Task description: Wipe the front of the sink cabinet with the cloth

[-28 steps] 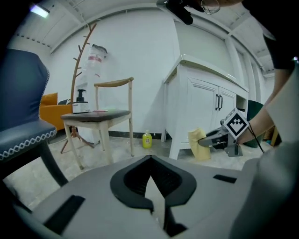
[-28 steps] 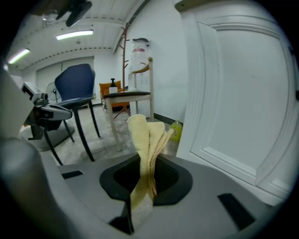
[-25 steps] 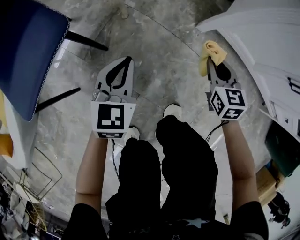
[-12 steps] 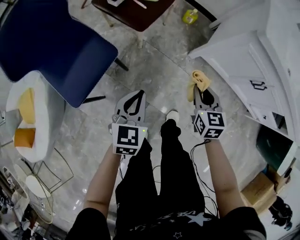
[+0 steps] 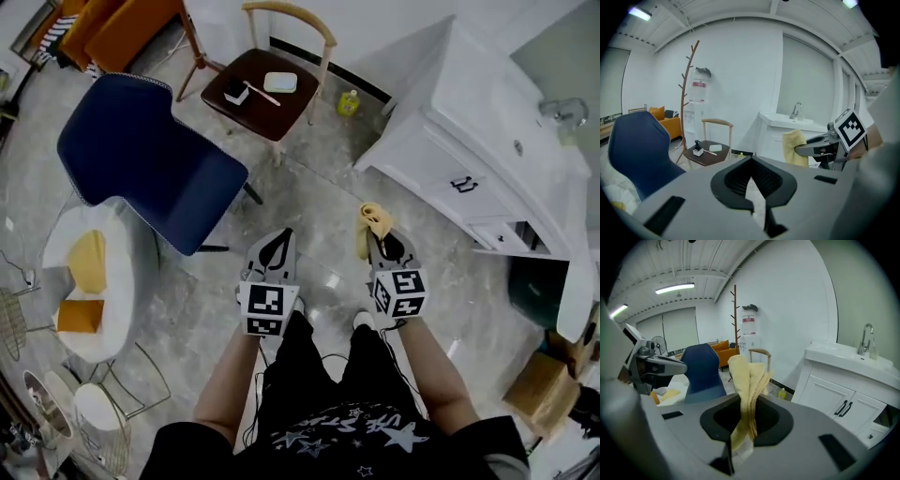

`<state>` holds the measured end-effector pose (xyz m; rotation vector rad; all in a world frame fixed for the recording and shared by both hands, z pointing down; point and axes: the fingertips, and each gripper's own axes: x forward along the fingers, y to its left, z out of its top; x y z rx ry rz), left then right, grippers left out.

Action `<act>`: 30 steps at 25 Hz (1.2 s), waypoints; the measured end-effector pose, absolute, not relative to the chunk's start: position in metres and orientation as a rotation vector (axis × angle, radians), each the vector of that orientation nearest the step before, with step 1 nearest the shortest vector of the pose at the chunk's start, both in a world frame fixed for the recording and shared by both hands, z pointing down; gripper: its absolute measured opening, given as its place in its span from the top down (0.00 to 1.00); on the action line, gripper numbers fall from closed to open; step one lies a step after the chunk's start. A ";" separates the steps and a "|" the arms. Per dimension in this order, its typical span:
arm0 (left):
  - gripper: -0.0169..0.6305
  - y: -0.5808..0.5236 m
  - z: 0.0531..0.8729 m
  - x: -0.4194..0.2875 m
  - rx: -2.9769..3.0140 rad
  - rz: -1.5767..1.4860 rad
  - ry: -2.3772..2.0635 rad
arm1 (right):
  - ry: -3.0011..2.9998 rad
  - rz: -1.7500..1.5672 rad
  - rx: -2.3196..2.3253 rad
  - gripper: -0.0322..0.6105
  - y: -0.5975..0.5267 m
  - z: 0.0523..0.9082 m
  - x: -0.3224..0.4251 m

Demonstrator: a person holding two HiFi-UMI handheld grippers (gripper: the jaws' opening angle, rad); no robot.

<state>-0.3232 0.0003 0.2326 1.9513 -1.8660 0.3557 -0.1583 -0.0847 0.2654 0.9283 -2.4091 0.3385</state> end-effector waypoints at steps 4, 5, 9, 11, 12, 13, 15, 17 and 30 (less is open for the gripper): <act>0.95 0.021 0.197 -0.315 1.901 0.369 -1.941 | -2.449 0.298 0.896 0.85 -0.073 0.231 -0.144; 0.95 0.026 0.188 -0.312 1.881 0.365 -1.963 | -2.465 0.297 0.887 0.85 -0.070 0.223 -0.139; 0.95 0.044 0.149 -0.284 1.828 0.356 -2.056 | -2.524 0.303 0.837 0.85 -0.066 0.197 -0.112; 0.95 0.052 0.132 -0.259 1.813 0.343 -2.088 | -2.535 0.280 0.790 0.85 -0.062 0.190 -0.097; 0.95 0.056 0.124 -0.244 1.807 0.326 -2.095 | -2.541 0.260 0.763 0.85 -0.059 0.185 -0.088; 0.95 0.060 0.116 -0.229 1.803 0.305 -2.097 | -2.551 0.240 0.740 0.85 -0.055 0.179 -0.079; 0.95 0.068 0.100 -0.200 1.809 0.271 -2.106 | -2.579 0.216 0.707 0.85 -0.049 0.165 -0.062; 0.95 0.078 0.085 -0.177 1.810 0.256 -2.134 | -2.610 0.194 0.690 0.85 -0.044 0.150 -0.046; 0.95 0.171 0.064 -0.016 1.694 0.215 -2.291 | -2.776 0.126 0.515 0.85 0.024 0.100 0.089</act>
